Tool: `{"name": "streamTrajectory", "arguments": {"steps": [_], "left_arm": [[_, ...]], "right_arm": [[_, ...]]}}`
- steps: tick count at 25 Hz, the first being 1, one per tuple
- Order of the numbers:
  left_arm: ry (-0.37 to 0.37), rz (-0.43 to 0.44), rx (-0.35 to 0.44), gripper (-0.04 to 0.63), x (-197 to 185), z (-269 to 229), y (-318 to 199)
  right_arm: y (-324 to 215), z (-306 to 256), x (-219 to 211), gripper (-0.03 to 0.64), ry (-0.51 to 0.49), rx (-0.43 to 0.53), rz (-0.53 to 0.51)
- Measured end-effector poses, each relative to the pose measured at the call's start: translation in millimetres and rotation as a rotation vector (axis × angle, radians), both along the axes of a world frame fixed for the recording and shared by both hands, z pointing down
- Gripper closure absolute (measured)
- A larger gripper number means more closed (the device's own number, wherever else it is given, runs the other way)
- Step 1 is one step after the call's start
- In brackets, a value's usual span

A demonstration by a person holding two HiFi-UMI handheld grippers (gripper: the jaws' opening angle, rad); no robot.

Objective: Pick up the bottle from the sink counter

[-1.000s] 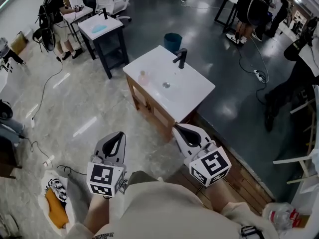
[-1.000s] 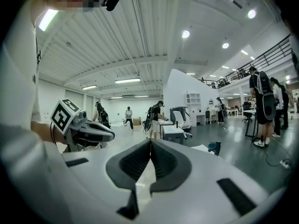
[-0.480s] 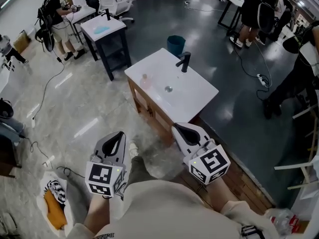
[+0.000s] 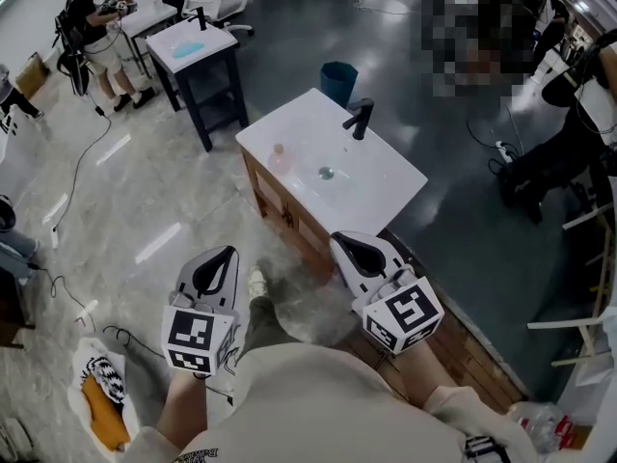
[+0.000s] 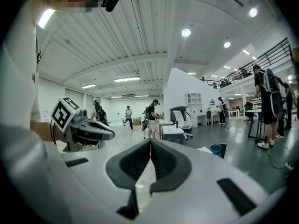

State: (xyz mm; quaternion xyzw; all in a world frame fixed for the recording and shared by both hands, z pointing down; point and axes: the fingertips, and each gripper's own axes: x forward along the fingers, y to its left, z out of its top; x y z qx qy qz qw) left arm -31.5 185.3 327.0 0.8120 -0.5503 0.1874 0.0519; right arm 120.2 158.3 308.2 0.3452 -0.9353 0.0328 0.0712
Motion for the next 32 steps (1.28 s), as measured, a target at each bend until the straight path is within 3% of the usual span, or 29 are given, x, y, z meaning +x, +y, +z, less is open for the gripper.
{"name": "streamTrajectory", "arguments": {"steps": [11,16,25,32], "left_arm": [[0.006,0.041,-0.032,0.588,-54.3,8.6,-107.4],[0.121,0.069,-0.008,0.588,-81.0,-1.2,-167.9],[0.090,0.162,-0.040,0.588,-127.6,-8.5,-289.7],[0.084,0.226,-0.057,0.588,-155.6,-5.7,-353.3]], "right_arm": [[-101.0,14.9,-51.7,0.620,0.011,-0.027,0.048],[-155.6,22.3,-77.5,0.620,0.020,-0.065,0.096],[-265.7,11.2,-128.7,0.620,0.039,-0.091,0.177],[-328.2,4.6,-152.2,0.620,0.060,-0.085,0.270]]}}
